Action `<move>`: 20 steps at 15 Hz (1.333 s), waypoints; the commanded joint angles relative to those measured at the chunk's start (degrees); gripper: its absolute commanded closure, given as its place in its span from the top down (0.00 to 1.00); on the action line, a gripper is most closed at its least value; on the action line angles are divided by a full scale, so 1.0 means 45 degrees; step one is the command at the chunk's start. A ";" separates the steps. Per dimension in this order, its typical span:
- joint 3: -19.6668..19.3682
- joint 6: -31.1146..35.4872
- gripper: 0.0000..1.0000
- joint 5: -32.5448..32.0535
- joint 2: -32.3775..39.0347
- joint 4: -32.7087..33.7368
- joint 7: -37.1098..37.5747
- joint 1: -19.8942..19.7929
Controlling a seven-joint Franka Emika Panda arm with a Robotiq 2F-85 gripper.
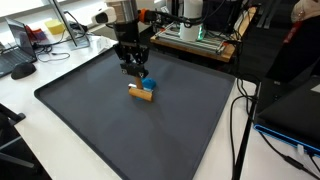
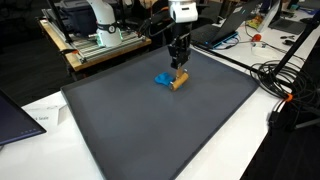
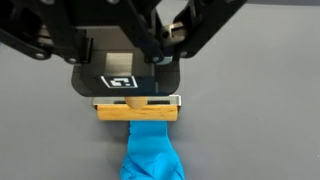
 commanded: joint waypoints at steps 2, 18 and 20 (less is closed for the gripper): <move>-0.0003 -0.0023 0.47 -0.0003 -0.0001 0.0015 0.0008 0.0006; 0.0264 0.1639 0.22 0.0409 -0.0364 -0.0212 -0.0339 0.0006; 0.0268 0.1655 0.22 0.0462 -0.0592 -0.0260 -0.0374 -0.0037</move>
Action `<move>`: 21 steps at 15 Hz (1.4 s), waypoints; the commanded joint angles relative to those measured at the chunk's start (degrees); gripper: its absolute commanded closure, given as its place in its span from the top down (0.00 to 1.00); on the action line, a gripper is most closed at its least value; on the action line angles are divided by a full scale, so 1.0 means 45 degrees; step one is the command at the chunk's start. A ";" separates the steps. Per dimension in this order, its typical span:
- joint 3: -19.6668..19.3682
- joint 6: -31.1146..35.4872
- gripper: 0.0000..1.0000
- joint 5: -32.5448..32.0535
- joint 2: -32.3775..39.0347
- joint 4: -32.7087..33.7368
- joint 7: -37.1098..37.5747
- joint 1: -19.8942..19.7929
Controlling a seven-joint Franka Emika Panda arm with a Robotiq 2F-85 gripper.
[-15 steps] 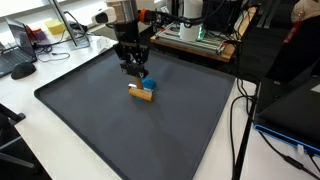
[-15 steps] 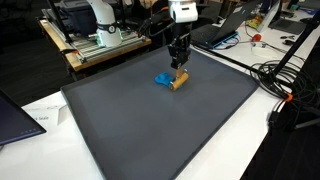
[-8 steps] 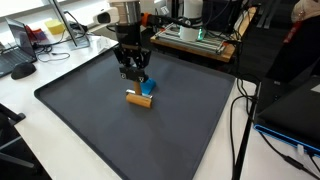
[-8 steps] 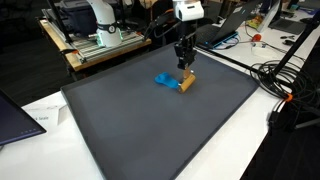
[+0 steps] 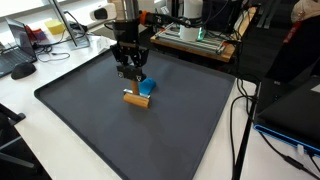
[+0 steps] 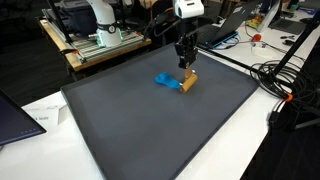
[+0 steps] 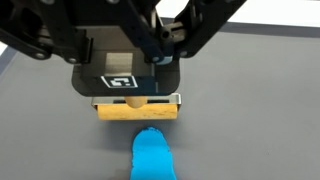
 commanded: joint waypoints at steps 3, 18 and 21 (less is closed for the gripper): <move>0.0214 -0.0804 0.22 0.0572 -0.1172 -0.0300 -0.0515 -0.0356; -0.1148 -0.7805 0.22 0.3928 -0.1399 0.3395 0.1755 -0.1400; -0.1354 -0.8120 0.22 0.4220 -0.0461 0.4681 0.3199 -0.1510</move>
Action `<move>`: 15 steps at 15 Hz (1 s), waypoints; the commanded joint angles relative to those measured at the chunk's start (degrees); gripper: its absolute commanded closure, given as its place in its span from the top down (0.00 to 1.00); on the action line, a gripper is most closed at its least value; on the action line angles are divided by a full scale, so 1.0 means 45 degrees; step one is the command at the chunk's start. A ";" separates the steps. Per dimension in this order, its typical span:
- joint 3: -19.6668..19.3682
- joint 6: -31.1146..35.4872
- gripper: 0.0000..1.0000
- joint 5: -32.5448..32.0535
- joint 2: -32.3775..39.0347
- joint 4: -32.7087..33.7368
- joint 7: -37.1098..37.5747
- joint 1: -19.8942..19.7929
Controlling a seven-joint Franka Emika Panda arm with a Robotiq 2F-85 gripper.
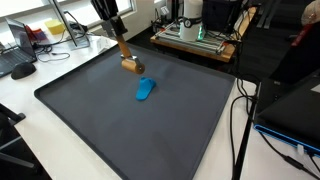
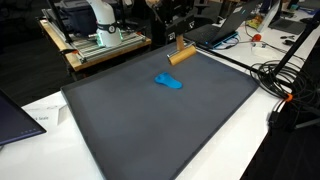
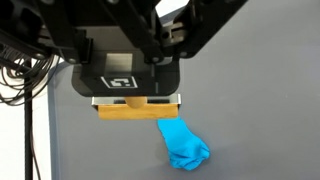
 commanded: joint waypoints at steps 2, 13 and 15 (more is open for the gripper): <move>-0.0296 -0.0910 0.22 0.0633 0.1939 0.2590 0.2330 -0.0160; -0.0900 -0.2964 0.22 -0.0072 0.5279 0.6375 0.5953 -0.0340; -0.0975 -0.3173 0.22 -0.0070 0.5542 0.6607 0.5984 -0.0426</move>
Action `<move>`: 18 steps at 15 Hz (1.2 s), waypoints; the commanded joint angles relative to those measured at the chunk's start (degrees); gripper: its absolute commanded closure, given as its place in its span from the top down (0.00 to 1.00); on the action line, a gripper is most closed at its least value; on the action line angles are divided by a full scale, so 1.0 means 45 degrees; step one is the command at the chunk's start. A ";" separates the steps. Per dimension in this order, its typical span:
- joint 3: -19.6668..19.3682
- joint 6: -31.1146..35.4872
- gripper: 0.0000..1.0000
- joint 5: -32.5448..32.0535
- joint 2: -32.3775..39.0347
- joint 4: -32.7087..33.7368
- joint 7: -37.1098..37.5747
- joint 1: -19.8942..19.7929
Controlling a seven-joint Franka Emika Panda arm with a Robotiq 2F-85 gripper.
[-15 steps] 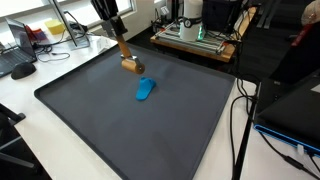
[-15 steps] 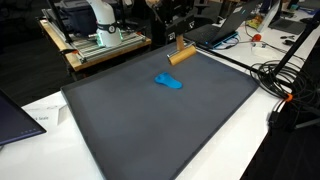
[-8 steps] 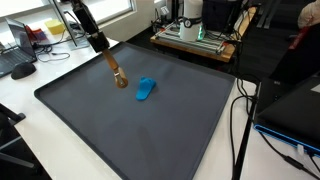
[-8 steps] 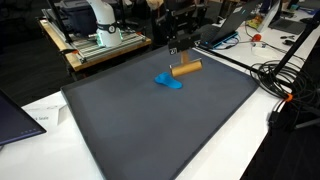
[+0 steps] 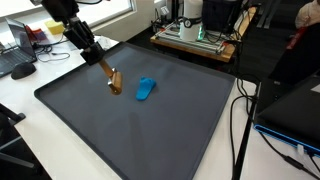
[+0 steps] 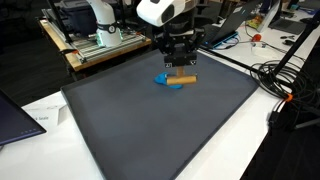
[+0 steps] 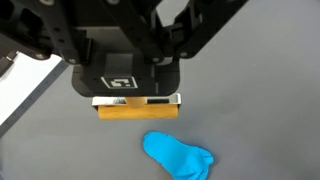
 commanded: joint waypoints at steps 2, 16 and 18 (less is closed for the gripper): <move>-0.0080 -0.0904 0.22 -0.0130 0.0766 0.1166 0.0379 -0.0282; -0.0430 0.1600 0.22 -0.1558 -0.1790 -0.2947 0.0460 0.0550; -0.0458 0.2320 0.22 -0.1796 -0.2549 -0.4086 0.0629 0.0710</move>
